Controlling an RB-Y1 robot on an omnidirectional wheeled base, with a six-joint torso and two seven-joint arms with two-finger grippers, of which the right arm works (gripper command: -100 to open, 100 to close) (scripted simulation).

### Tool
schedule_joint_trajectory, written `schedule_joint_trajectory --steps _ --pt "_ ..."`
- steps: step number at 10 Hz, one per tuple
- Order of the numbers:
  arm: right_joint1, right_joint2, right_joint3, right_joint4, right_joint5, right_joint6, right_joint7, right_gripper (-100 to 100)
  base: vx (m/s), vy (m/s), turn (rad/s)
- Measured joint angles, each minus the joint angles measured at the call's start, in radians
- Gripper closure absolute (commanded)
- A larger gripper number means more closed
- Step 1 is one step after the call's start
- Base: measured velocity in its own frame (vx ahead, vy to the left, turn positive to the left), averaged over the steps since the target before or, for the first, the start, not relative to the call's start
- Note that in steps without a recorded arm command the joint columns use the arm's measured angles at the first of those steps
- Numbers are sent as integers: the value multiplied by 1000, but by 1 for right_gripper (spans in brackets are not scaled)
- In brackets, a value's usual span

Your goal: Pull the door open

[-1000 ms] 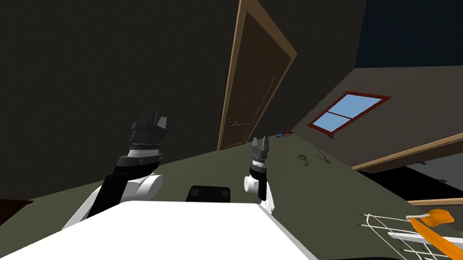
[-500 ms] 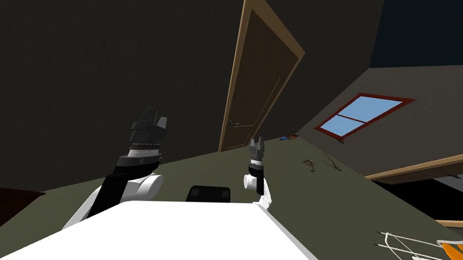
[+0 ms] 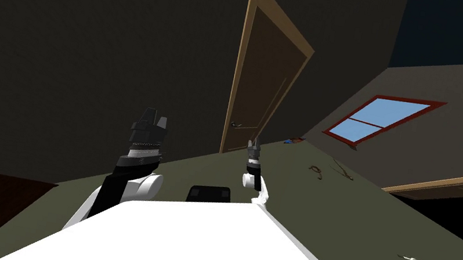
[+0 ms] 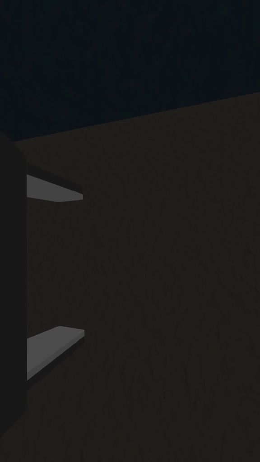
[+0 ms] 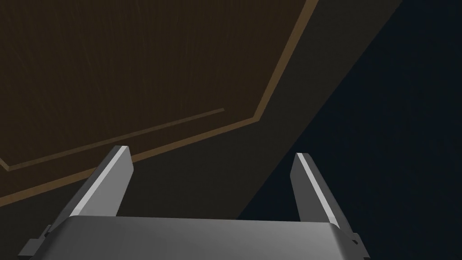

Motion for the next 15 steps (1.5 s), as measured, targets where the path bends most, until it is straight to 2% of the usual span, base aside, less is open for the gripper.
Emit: schedule_joint_trajectory --steps 2,7,10,12,15 --pt "-18 -10 -6 45 -3 -2 -1 -100 41 -37 80" --pt "-89 -26 -16 194 -6 -13 8 -100 57 -54 111" --pt "-113 -36 -21 259 -9 -15 9 -100 39 -38 85" --pt "-150 -45 -28 326 -11 -24 11 -100 52 -56 130" --pt "-185 -56 -34 413 -14 -31 13 -100 48 -57 104"
